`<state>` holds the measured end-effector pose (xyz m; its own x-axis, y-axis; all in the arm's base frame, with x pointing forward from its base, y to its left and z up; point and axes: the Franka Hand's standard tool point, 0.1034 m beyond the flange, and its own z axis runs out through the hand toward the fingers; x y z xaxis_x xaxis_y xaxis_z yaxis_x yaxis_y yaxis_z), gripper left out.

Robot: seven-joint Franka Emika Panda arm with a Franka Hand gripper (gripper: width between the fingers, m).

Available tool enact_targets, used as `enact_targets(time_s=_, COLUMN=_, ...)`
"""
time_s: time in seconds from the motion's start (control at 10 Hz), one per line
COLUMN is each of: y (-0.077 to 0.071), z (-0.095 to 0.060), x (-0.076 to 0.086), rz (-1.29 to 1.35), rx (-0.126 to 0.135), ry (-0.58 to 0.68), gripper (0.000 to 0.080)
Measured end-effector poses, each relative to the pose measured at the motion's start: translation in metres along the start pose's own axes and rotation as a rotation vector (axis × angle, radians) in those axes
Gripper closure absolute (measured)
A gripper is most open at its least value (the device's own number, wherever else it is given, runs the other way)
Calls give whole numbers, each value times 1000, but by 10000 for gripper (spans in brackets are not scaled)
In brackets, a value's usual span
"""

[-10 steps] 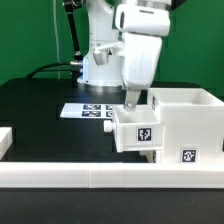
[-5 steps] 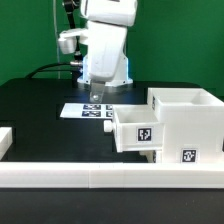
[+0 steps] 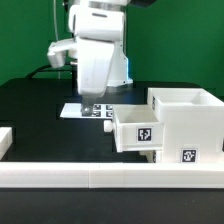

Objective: Assemble drawer

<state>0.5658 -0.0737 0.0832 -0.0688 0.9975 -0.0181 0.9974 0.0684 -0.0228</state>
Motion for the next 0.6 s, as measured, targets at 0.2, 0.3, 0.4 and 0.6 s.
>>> enact_targets(time_s=0.2, y=7, z=3, x=-7, rz=12, rx=-6, ry=46, gripper=150)
enact_targets(time_s=0.3, y=9, z=4, x=-8, rz=16, rx=-14, ry=51, gripper=150)
enact_targets(time_s=0.4, y=11, z=4, x=-3, rz=20, rx=-12, ry=50, gripper=150)
enact_targets(time_s=0.6, y=23, z=4, x=-3, rz=21, rx=-135, ry=33, gripper=150)
